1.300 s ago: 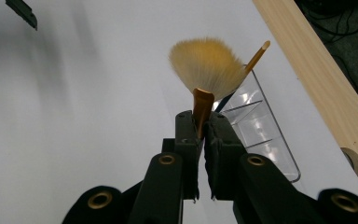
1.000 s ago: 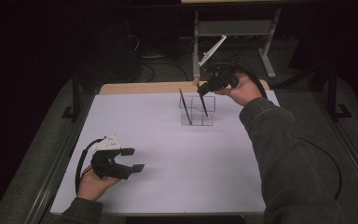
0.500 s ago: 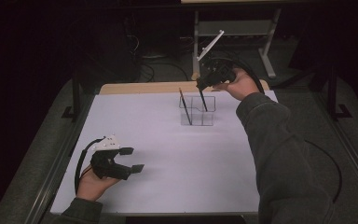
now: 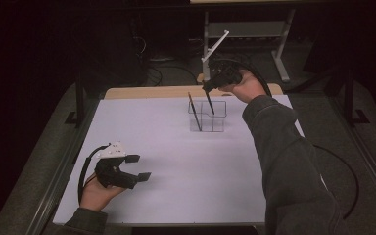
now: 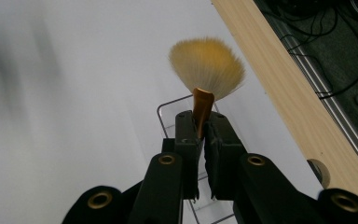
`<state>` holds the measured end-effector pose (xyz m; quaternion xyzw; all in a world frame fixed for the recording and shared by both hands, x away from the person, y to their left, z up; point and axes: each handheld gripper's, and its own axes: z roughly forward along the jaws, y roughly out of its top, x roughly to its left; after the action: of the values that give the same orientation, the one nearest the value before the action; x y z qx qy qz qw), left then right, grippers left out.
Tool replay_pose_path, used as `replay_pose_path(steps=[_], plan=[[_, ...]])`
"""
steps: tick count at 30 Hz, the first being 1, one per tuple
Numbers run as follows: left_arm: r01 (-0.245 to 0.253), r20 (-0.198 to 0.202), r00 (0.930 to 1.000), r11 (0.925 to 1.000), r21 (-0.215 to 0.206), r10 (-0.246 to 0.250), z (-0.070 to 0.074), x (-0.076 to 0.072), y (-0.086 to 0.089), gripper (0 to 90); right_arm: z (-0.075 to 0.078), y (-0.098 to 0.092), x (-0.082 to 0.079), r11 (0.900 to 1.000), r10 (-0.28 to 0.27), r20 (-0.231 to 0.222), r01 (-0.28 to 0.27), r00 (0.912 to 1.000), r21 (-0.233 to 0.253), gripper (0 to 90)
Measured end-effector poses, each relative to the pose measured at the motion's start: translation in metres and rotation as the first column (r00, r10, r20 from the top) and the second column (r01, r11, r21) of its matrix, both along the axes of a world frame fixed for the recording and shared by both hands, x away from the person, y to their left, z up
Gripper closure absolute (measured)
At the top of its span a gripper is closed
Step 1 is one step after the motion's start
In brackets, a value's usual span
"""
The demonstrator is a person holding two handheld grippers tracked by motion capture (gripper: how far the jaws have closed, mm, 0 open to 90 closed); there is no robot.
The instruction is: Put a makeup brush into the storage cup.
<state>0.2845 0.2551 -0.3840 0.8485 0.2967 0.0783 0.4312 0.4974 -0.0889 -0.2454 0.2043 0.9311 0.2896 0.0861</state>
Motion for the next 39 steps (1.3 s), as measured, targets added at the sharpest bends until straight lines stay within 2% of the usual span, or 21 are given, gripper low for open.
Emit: replay_pose_path(steps=[17,39], plan=[[-0.003,-0.001,1.0000,1.0000,-0.005,0.003,0.000,-0.001,0.001,20.4,-0.013,0.009,0.014,1.000,-0.024,-0.019,0.024,0.9995,-0.008,83.1],[0.011,-0.001,0.9999,0.9999,0.006,-0.011,0.000,-0.001,-0.001,20.5,-0.030,0.010,0.016,0.999,-0.046,-0.035,0.046,0.9983,-0.002,83.1]])
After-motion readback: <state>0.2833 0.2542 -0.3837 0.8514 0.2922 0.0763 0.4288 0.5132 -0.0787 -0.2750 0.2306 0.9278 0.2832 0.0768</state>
